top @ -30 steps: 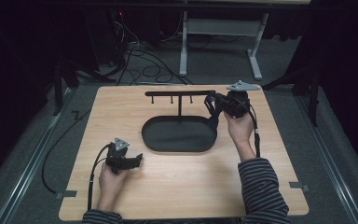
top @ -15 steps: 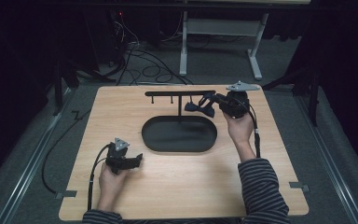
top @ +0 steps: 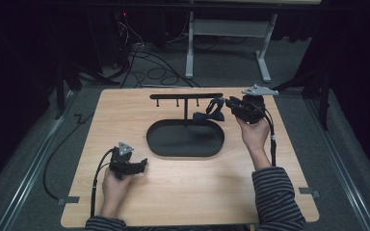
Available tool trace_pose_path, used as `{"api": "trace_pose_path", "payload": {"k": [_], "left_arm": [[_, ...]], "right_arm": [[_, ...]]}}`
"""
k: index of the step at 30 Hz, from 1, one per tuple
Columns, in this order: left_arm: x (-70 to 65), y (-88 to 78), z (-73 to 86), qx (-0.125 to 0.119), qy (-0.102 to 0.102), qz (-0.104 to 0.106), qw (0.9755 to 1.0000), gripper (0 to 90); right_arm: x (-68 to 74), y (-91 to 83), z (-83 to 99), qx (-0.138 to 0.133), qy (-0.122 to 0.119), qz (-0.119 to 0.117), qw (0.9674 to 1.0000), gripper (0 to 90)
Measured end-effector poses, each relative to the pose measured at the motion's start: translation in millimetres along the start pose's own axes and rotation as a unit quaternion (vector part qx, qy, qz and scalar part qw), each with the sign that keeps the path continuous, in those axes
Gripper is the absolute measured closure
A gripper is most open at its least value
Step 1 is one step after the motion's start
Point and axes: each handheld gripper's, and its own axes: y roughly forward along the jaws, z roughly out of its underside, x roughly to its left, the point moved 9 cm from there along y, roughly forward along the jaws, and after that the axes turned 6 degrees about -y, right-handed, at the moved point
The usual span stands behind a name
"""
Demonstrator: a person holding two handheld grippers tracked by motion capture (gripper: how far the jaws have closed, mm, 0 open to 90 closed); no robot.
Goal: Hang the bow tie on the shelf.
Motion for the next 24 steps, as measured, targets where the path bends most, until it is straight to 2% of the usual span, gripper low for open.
{"api": "trace_pose_path", "payload": {"k": [10, 24], "left_arm": [[0.0, 0.1, -0.1, -0.001, 0.000, -0.001, 1.0000, 18.7], [0.0, 0.0, 0.0, 0.000, 0.000, 0.000, 1.0000, 18.7]], "right_arm": [[-4.3, -14.3, 7.2, 0.001, 0.011, -0.008, 0.9999, 69.7], [-10.7, -39.5, 21.3, -0.015, 0.024, -0.009, 0.9996, 66.7]]}}
